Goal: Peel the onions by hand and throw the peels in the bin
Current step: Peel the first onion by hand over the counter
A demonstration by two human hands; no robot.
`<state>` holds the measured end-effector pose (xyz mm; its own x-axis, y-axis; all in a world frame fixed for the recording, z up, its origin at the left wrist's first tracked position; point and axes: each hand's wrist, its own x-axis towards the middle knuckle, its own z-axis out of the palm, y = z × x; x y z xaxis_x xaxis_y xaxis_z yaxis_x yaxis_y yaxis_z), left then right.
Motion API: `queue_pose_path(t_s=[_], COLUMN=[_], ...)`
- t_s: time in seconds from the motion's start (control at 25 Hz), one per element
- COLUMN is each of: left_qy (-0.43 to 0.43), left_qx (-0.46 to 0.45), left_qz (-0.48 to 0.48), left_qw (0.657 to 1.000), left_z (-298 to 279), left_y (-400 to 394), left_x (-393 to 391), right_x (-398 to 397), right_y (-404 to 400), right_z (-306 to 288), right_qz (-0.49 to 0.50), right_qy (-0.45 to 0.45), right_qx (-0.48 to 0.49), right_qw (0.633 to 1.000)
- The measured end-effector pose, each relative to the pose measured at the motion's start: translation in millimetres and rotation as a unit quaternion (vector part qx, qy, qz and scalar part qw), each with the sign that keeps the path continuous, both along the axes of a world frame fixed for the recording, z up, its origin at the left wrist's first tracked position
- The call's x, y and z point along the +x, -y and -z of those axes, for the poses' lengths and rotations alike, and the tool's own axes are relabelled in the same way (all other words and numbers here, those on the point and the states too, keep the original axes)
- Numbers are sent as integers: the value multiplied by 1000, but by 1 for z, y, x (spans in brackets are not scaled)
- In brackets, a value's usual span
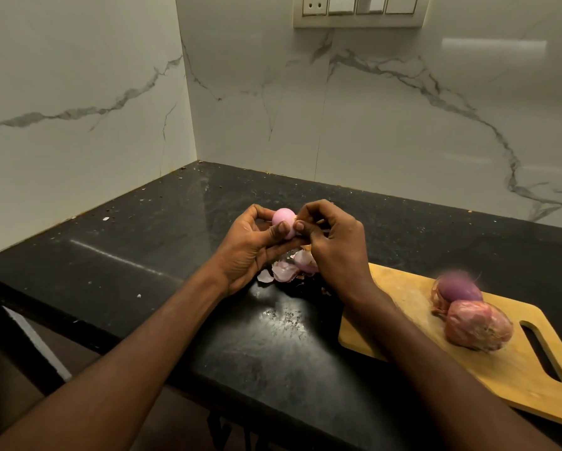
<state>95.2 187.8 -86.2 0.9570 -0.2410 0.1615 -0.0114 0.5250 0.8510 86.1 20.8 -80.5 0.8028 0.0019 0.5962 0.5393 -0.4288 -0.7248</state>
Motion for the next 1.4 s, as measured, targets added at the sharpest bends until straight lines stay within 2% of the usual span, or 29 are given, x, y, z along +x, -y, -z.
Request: queue_pose_path(t_s=[0.28,0.52,0.6,0.68,0.76,0.96,1.04,1.16,1.4], left_qy=[17,13,0,-6,-6,7,9,19,83], left_qx=[33,22,-1,-19,-20,-21,-16,6,109], left_qz=[16,13,25,36,31,8,19,30,-39], left_qw=[999,1000,1000,999,999,1000,1000,999,990], left_z=[-1,0,0,1,2,2,3,4,10], left_y=[1,1,0,0,0,0,-1,-1,-1], left_x=[-4,-2,0,2,3,4,3,3,4], right_x=[-4,1,0,0,3,0,-2,-1,3], right_y=[5,-1,0,4,7,3,0,-4,-2], right_z=[-4,-4,-5,-6,-6,-3,-2,-1,-1], right_qz=[-23,-21,-17,-13,-8,7,30,42,38], right_qy=[-10,33,8,-34,-52,-28,-27,-62,-144], right_qx=[9,-121,-83,9,58,17,30,44,-36], right_qw=[1000,992,996,999,997,999,999,996,988])
